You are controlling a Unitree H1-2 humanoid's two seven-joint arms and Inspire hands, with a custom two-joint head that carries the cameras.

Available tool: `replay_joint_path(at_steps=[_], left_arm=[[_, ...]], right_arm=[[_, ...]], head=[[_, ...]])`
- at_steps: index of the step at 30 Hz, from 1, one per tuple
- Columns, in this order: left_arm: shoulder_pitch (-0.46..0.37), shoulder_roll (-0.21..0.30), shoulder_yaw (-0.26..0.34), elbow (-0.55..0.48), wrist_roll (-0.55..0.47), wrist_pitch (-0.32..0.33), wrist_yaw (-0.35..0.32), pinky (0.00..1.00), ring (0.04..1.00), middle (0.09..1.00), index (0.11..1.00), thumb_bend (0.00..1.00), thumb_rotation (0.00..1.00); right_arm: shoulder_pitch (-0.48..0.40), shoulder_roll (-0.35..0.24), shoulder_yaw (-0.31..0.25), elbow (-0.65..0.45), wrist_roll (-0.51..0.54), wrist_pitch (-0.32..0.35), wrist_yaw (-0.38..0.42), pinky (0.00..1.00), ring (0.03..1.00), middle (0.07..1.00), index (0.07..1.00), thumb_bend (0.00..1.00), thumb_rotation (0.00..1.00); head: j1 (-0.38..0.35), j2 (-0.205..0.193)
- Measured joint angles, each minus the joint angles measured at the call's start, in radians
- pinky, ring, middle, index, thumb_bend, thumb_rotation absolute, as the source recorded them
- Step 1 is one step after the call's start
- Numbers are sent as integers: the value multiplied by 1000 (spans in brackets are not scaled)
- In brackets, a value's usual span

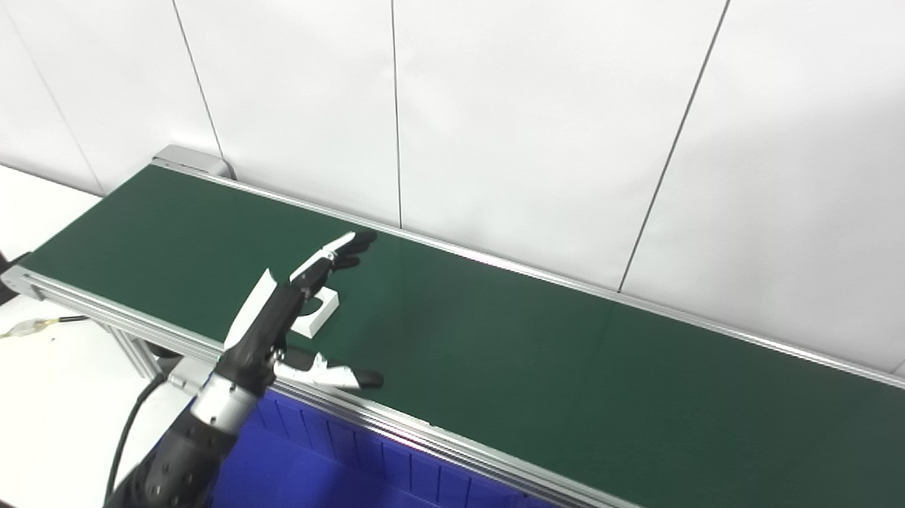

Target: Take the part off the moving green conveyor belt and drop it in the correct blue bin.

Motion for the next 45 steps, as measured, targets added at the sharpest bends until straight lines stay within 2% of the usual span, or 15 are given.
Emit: replay_joint_path(at_steps=[2,7,13,19,23,26,32,38,45], left_arm=[[-18,15,0,35,12,0,-10,903,922,931,894,859,247],[-91,74,-3,135,56,-2,-33,898,918,935,896,865,277],[-165,108,-18,209,83,3,-59,886,926,947,905,871,276],[-205,137,-28,250,118,41,-81,889,941,957,913,869,262],[-234,147,-40,285,142,91,-95,888,950,965,919,866,240],[-280,160,-76,360,164,92,-117,889,966,982,935,874,244],[-337,176,-119,431,203,92,-136,863,989,990,939,901,234],[-377,190,-174,483,262,109,-153,974,1000,997,955,940,213],[-387,191,-247,507,341,110,-153,1000,1000,997,959,937,191]], right_arm=[[-1,0,6,0,4,0,-4,892,933,946,955,875,553],[-5,3,13,0,7,0,-7,891,933,945,950,871,533],[-7,7,21,0,-17,0,-29,867,921,938,947,875,553],[-6,6,34,0,-27,0,-52,860,915,932,941,877,535],[-9,6,34,0,-28,0,-55,852,908,926,936,869,523],[-13,6,35,0,-31,0,-60,840,900,921,934,873,520],[-15,8,34,1,-38,0,-63,848,906,929,940,870,508],[-22,6,45,7,-32,0,-72,861,910,924,933,866,499],[-24,6,50,7,-29,0,-82,849,907,923,931,881,508]], head=[[0,0],[-17,8],[-38,17],[-43,17],[-49,20],[-54,20],[-60,25],[-60,25],[-60,28]])
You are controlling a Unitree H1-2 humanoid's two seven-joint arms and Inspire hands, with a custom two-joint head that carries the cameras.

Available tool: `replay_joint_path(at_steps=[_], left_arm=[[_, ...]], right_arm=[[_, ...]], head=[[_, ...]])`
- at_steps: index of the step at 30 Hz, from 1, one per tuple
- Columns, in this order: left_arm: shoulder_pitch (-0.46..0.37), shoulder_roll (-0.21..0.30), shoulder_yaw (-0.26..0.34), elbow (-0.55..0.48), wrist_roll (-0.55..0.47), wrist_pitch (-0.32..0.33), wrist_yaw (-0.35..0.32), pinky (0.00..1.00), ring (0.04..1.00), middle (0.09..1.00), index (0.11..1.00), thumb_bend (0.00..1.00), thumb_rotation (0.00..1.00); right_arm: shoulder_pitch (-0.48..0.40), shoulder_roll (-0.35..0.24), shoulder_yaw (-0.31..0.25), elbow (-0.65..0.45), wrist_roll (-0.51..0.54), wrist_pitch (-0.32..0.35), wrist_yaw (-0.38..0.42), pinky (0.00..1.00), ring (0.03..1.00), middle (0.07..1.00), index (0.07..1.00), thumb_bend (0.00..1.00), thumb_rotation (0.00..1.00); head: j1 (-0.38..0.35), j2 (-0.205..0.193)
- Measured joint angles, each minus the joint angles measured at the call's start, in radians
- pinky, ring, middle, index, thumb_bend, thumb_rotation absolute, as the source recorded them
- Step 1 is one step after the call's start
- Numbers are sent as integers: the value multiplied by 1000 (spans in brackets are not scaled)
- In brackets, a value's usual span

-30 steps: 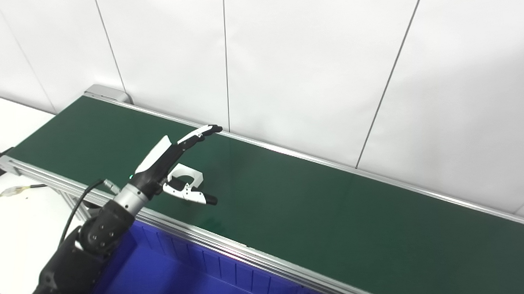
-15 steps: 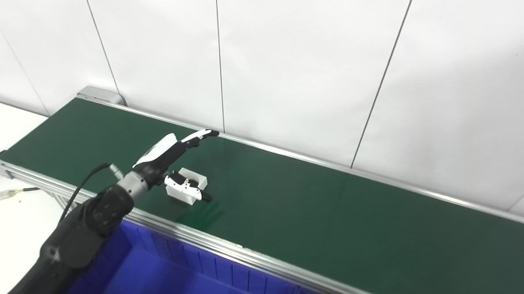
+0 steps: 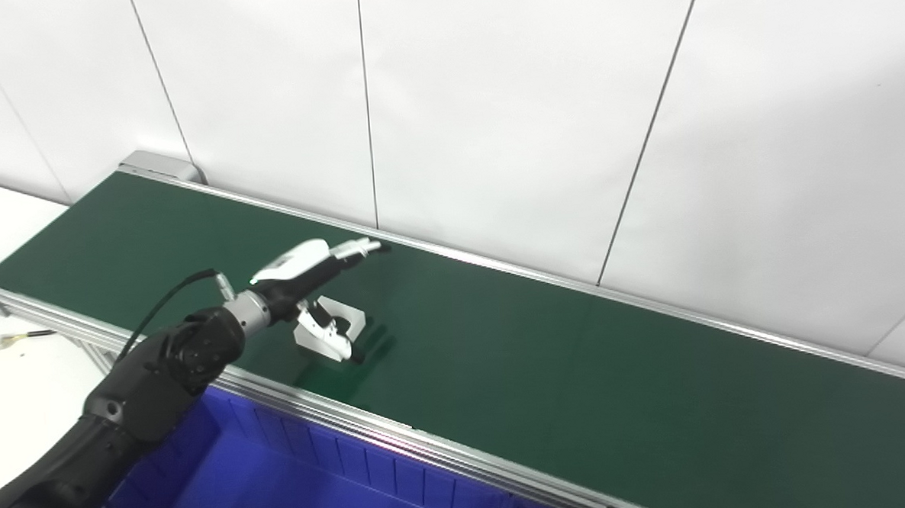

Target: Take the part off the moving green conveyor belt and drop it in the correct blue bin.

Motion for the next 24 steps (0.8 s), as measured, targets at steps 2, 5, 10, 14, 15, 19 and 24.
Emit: replay_joint_path(at_steps=[2,5,10,14,15,19,24], left_arm=[[-5,-1,-12,14,17,0,0,1000,1000,996,959,937,190],[-10,0,-27,15,40,0,0,1000,1000,999,961,929,171],[-18,-1,-59,17,77,1,1,1000,1000,1000,963,927,148],[-21,-1,-79,17,102,8,-2,1000,994,995,962,885,45],[-21,-1,-84,16,111,12,-2,1000,988,990,960,872,23],[-21,-1,-100,12,139,35,-2,989,965,964,928,815,0],[-20,-1,-103,-5,156,64,-5,939,931,940,906,739,0]], right_arm=[[1,1,1,0,-3,0,-1,847,907,924,931,882,509],[3,0,2,0,-4,0,-1,849,905,923,934,867,508],[4,0,2,-3,-11,0,-3,840,899,917,931,862,504],[6,-1,2,-4,-19,0,-7,834,894,913,927,868,503],[8,-1,2,-5,-19,0,-11,835,895,914,929,869,504],[10,-3,3,-6,-18,0,-16,846,900,918,934,869,503],[10,-8,10,-7,-7,0,-16,842,899,919,933,871,513]], head=[[-2,0],[0,3],[-2,5],[-2,6],[-2,6],[3,6],[5,8]])
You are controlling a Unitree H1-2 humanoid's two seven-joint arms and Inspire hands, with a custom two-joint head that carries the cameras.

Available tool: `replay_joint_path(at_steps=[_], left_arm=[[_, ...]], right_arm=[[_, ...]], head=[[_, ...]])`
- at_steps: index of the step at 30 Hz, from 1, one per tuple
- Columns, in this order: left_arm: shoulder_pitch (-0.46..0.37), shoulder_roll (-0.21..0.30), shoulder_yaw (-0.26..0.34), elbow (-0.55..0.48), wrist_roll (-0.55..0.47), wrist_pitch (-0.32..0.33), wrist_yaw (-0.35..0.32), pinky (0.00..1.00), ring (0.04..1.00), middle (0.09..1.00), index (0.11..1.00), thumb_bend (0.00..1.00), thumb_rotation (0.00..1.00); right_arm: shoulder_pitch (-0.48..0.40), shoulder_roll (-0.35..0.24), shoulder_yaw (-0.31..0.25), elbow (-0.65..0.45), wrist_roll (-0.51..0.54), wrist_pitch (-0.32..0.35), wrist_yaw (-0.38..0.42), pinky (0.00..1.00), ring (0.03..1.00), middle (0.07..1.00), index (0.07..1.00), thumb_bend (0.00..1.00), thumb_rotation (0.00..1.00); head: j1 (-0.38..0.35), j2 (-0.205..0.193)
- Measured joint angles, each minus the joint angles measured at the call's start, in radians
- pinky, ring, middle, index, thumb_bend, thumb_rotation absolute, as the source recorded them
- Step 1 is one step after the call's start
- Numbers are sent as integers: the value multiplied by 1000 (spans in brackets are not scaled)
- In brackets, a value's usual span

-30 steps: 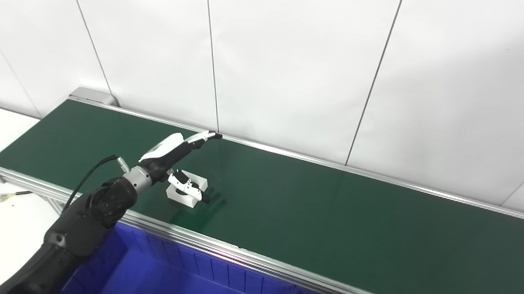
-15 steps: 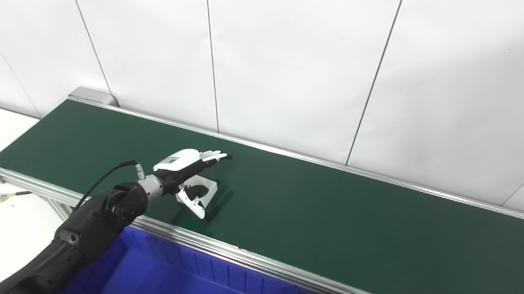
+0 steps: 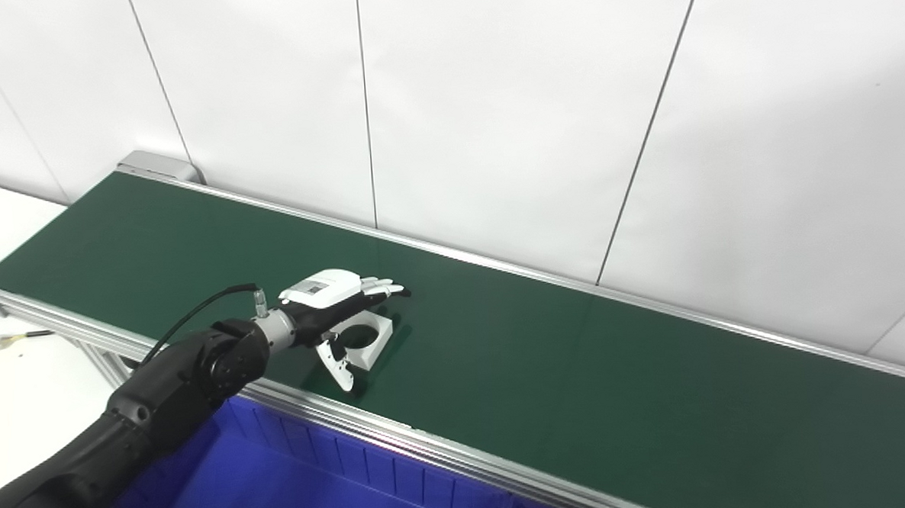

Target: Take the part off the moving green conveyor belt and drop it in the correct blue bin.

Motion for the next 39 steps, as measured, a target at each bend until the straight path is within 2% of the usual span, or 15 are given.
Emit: replay_joint_path(at_steps=[2,3,4,6,9,10,11,13,15,17,19,25,30,34,39], left_arm=[[1,0,-1,0,11,5,8,855,872,899,864,647,0],[1,0,-2,-1,15,7,13,851,869,897,861,643,0],[1,0,-2,-3,20,11,14,767,809,876,838,620,0],[3,-2,-2,-15,39,24,17,703,770,859,814,600,0],[3,-4,-2,-16,56,49,31,639,728,833,793,579,0],[3,-5,-1,-16,55,50,31,518,582,769,748,515,0],[3,-7,2,-15,52,51,32,504,560,761,742,505,0],[4,-16,19,-14,42,61,36,446,485,700,665,475,0],[4,-23,33,-14,36,81,44,434,469,682,641,468,0],[5,-31,45,-14,34,99,53,398,425,541,529,493,0],[6,-40,51,-13,31,112,71,349,411,505,511,498,0],[9,-55,61,1,29,115,125,300,393,488,506,499,0],[12,-57,64,2,8,116,131,272,375,475,515,497,0],[16,-57,66,2,-8,110,142,302,381,476,517,497,0],[49,-57,97,-22,-46,60,188,332,385,467,522,497,0]], right_arm=[[0,-2,0,0,-2,0,-1,837,898,920,936,873,526],[1,-2,0,0,-4,0,-1,837,899,920,936,873,527],[2,-2,-1,-2,-4,0,-1,842,901,921,937,875,524],[5,-2,-2,-4,-2,0,-1,850,905,923,939,876,517],[6,-1,-3,-5,10,0,0,854,907,925,941,875,513],[6,-1,-3,-5,11,0,0,852,905,925,942,870,522],[7,-1,-4,-5,10,0,0,852,905,925,942,869,524],[8,-1,-7,-6,6,0,0,847,902,920,941,868,534],[8,-1,-9,-6,2,0,0,847,902,919,941,868,538],[9,-1,-9,-6,0,0,0,845,902,920,939,864,539],[8,-2,-8,-6,0,0,0,838,898,918,937,864,541],[8,-2,-7,-6,4,0,0,845,900,920,938,858,528],[8,-3,-5,-6,10,0,0,849,901,918,935,855,513],[7,-2,-5,-6,12,0,0,848,901,918,937,858,524],[8,0,-13,-7,4,0,0,832,893,913,935,859,530]], head=[[2,3],[2,3],[2,3],[2,3],[5,3],[3,3],[3,3],[2,5],[3,5],[3,5],[3,5],[3,6],[3,5],[-2,8],[-11,14]])
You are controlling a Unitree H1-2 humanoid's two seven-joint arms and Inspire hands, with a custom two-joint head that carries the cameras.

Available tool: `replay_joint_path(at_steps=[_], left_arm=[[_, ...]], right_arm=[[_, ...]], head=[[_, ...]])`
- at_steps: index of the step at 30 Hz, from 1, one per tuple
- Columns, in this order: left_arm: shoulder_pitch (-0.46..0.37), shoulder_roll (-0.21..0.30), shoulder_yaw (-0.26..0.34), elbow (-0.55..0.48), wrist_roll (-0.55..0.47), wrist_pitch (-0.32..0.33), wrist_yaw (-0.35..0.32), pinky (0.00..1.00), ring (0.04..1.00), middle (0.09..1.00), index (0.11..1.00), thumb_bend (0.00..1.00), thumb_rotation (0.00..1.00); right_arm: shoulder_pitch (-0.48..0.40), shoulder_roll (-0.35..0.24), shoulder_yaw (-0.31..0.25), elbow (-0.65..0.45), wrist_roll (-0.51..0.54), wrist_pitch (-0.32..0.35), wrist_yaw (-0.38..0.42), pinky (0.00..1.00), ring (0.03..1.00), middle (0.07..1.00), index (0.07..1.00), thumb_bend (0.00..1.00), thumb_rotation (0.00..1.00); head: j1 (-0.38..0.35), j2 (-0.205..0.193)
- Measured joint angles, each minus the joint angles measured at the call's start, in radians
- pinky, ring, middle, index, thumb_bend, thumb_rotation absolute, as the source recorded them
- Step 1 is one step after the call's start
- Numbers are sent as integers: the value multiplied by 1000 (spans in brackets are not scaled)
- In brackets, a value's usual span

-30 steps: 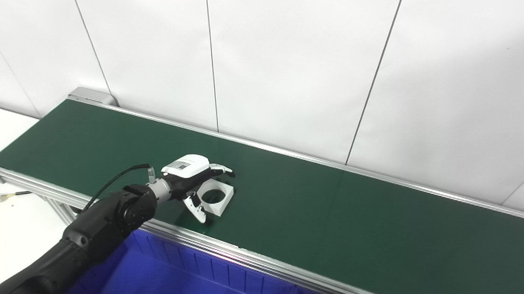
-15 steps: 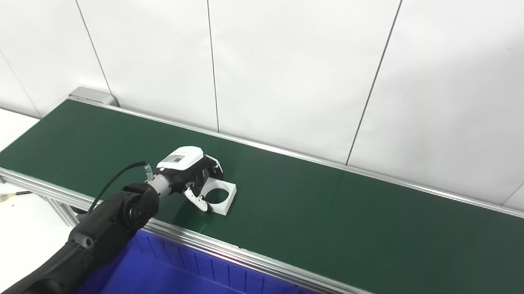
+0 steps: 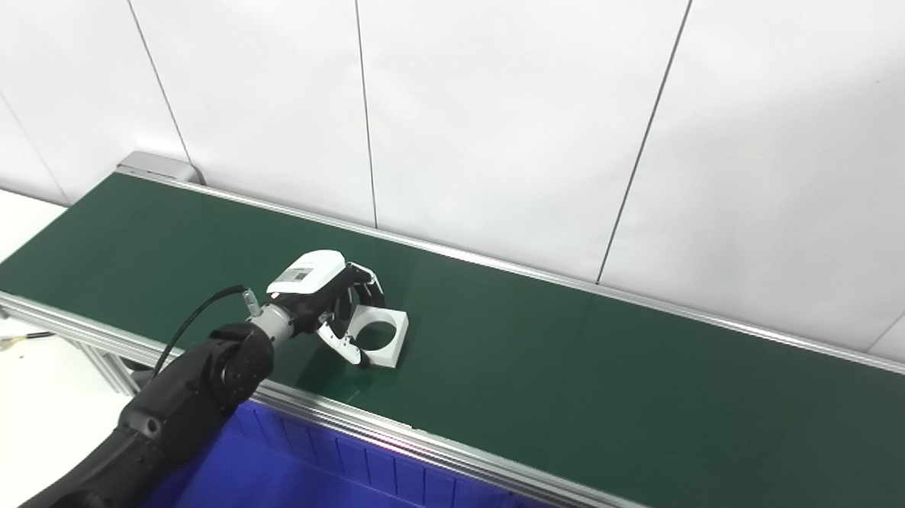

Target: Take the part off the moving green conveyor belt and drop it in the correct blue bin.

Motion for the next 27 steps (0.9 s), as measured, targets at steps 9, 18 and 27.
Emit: replay_joint_path(at_steps=[9,18,27], left_arm=[[82,-1,115,-200,-108,-60,38,410,429,504,498,500,0],[181,-8,220,-329,-230,-161,59,364,416,503,496,499,0],[213,-1,239,-279,-328,-301,62,415,446,508,476,499,0]], right_arm=[[6,3,4,-22,-18,0,2,833,890,914,930,827,472],[32,31,-14,-63,-15,0,33,823,881,905,913,863,451],[47,52,-33,-100,-37,0,54,808,864,893,910,917,521]], head=[[-101,40],[-260,116],[-339,190]])
